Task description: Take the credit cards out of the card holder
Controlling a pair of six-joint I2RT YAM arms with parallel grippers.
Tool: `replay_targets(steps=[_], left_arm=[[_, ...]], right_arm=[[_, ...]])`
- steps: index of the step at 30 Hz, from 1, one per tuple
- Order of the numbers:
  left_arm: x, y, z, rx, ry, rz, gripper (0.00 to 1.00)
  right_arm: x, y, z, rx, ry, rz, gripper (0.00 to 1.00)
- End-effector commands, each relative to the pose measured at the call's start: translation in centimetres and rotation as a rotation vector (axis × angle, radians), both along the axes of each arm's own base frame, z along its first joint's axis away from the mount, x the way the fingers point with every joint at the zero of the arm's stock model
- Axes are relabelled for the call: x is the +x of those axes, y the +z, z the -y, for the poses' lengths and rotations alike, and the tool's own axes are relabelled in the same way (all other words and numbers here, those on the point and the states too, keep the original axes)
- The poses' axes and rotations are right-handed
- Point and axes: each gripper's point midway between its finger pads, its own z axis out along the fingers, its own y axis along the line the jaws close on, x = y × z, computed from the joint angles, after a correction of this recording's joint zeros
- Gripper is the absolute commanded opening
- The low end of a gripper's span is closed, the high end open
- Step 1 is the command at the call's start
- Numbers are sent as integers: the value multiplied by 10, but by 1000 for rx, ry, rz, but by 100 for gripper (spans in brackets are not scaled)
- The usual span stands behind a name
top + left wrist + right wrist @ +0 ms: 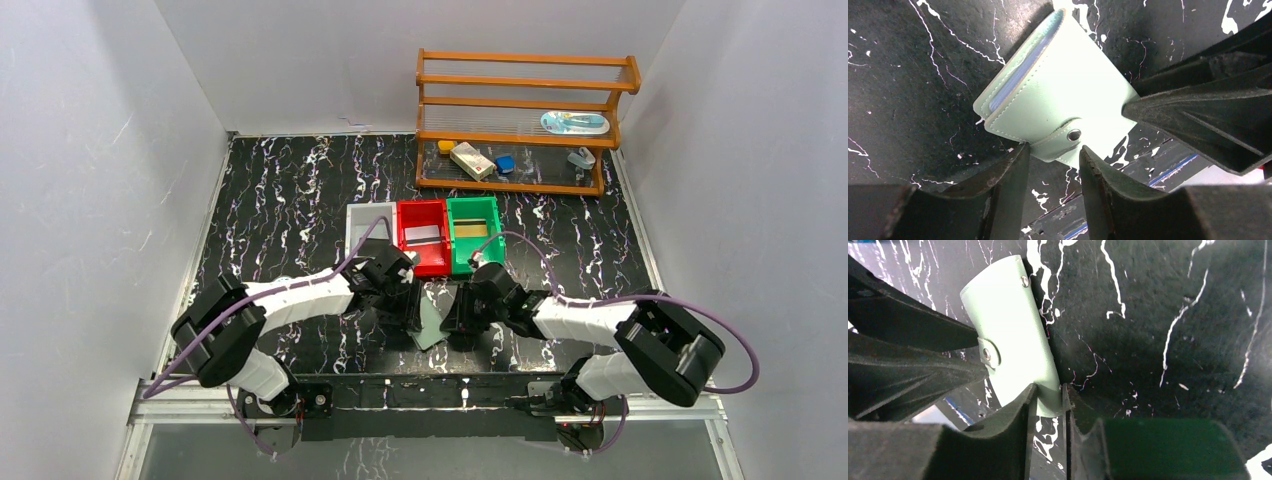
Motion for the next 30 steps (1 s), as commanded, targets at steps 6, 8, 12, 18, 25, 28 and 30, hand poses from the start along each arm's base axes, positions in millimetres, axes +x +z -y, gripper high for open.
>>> replay_targets(steps=[6,8,12,18,25,28,30], left_arm=[[16,3,3,50,25,63,48],[19,2,-1,86,1,83,49],[17,2,1,137,-87,105,49],[8,-6,-4,272,-185,122,51],[10,-19,-21,446,-176,143,44],[15,-19,-27,494,-152,156,32],[17,-16,-27,492,-132,171,26]], right_arm=[[-23,5,-8,216,-72,-105,20],[-24,8,-11,251,-88,-112,16],[-20,14,-14,284,-120,-113,12],[-16,21,-18,303,-126,-105,13],[-14,32,-23,338,-116,-85,12],[-14,33,-21,333,-124,-83,13],[-14,31,-19,320,-131,-84,12]])
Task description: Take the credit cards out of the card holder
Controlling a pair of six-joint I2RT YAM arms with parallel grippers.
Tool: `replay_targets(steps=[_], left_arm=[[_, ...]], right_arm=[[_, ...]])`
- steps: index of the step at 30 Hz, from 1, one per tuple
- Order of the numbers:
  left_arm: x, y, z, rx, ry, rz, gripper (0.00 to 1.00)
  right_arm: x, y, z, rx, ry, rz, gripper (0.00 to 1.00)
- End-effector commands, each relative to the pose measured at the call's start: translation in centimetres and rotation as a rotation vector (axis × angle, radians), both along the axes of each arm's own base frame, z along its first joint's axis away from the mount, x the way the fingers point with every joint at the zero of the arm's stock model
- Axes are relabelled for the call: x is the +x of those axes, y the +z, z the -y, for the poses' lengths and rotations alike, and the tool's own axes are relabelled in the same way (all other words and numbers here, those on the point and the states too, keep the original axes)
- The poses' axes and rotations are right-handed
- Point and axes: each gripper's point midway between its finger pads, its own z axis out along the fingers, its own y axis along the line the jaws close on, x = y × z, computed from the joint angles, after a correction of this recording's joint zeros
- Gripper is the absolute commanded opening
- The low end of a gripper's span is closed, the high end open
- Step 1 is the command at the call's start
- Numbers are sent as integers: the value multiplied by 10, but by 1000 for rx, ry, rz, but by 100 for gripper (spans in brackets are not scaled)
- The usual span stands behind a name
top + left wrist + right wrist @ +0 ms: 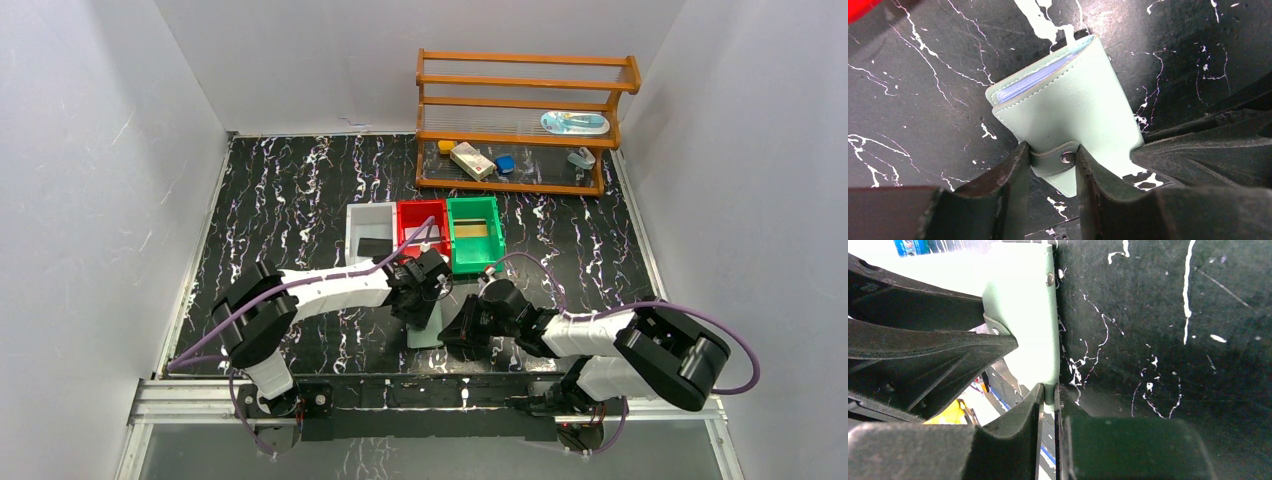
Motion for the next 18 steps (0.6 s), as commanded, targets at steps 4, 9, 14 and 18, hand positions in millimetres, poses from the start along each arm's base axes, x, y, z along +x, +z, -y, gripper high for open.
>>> replay_targets(steps=[4,9,14,18], left_arm=[[7,-6,-36,145,62,81,20],[8,5,-38,84,87,122,18],[11,14,-44,47,122,175,18],[13,16,-49,51,139,196,19]], right_arm=[[11,20,-4,45,-39,57,12],[10,9,6,-3,-79,35,11],[10,2,15,-39,-114,17,10],[9,0,17,-52,-115,13,10]])
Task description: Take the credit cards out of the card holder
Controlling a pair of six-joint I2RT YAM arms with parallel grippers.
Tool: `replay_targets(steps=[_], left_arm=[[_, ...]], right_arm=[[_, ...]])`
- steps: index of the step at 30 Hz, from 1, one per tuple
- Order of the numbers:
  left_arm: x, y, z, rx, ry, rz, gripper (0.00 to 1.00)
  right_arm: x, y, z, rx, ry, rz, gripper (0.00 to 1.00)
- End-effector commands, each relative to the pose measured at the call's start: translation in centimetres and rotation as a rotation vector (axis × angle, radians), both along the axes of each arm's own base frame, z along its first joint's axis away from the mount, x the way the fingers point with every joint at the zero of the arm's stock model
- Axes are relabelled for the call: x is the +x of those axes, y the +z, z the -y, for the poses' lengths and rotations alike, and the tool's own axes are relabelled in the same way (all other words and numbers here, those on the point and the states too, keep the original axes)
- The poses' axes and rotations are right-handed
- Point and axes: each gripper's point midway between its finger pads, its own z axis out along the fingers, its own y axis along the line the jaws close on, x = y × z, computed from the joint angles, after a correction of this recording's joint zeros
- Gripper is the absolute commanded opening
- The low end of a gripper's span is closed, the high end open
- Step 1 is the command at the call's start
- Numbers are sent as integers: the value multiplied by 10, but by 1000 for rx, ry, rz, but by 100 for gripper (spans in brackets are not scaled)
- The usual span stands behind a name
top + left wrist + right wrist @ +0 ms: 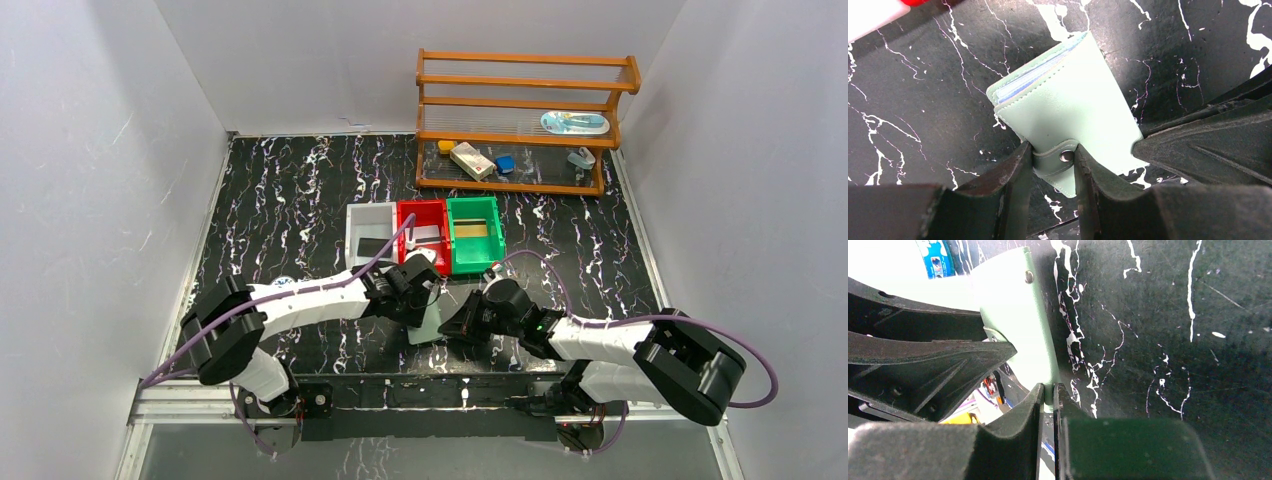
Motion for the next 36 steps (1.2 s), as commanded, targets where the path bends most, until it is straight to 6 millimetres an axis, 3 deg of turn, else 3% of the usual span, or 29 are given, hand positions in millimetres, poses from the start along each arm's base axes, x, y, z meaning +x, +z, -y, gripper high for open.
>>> replay_targets(steps=[1,13,24,28,33,36], left_arm=[[7,-2,-42,141,54,72,19],[5,-2,-41,-58,115,-13,25],[7,11,-39,-232,146,-58,25],[2,12,-31,-268,68,-71,25],[-8,16,-21,-324,-29,-92,25],[-12,14,-18,-335,-50,-114,25]], right_arm=[[-2,-15,14,-71,-34,-26,8],[-4,-27,22,-127,-58,-63,7],[-4,-27,20,-123,-49,-64,4],[2,-10,8,-74,2,14,17],[12,26,-18,53,79,137,51],[17,36,-37,83,132,156,59]])
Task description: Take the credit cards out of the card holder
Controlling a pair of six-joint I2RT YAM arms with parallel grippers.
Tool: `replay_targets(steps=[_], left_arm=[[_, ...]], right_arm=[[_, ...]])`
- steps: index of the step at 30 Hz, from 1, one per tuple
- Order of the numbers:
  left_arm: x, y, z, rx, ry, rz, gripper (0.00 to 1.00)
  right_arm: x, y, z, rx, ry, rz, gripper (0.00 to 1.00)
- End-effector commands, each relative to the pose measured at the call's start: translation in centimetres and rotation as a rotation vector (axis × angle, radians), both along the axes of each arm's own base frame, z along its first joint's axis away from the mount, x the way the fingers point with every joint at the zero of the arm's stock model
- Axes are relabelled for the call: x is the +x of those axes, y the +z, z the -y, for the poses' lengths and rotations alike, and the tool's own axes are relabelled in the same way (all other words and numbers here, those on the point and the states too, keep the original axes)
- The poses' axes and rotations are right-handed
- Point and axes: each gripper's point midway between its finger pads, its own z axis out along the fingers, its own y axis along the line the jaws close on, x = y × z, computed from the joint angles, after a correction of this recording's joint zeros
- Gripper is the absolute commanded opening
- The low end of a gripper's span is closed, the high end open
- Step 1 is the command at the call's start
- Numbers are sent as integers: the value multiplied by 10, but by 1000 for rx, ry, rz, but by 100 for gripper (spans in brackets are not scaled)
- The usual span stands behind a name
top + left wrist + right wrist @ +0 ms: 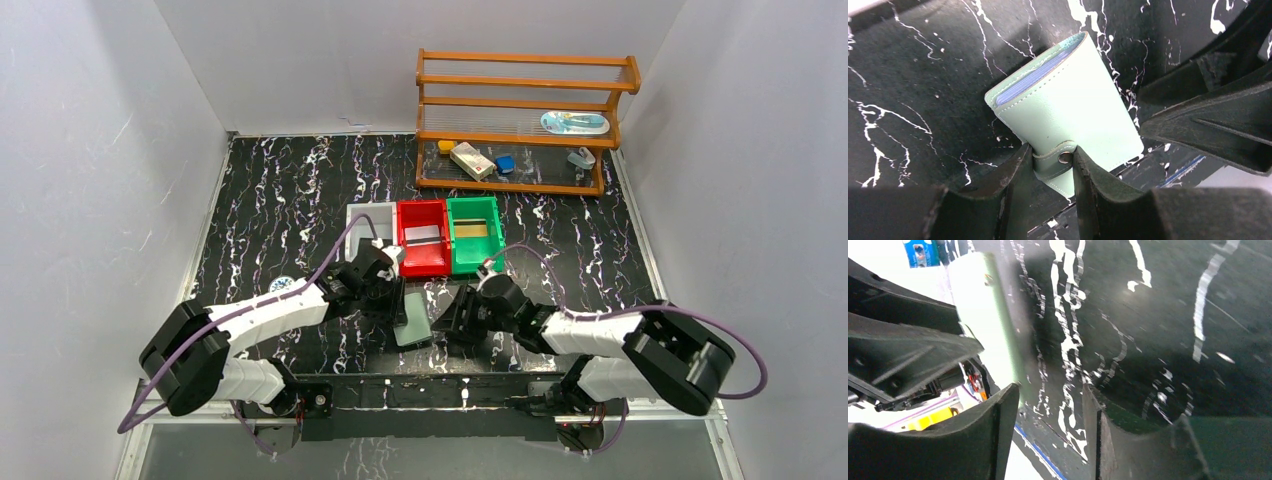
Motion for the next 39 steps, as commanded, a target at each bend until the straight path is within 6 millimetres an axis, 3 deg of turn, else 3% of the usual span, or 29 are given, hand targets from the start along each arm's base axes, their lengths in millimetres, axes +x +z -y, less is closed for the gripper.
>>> replay_targets(steps=[1,5,9,13,14,17,22,24,39], left_arm=[[-9,8,10,-75,-80,-11,25],[-11,7,11,-79,-85,-17,25],[-11,11,14,-114,-76,-6,25],[-12,16,19,-145,-88,-9,26],[-11,16,17,-129,-81,-4,27],[-1,11,2,-32,-36,29,38],[6,10,1,21,-51,32,53],[6,8,5,29,-66,21,54],[-20,-9,2,159,-184,-54,43]], right_arm=[[18,46,-44,149,108,127,60],[15,54,-56,236,140,127,62],[10,45,-61,242,169,96,56],[7,45,-65,275,173,75,30],[2,34,-57,259,164,54,24],[2,34,-54,249,153,54,11],[-2,36,-57,233,163,49,9],[4,49,-67,256,158,65,8],[17,45,-64,204,65,52,9]])
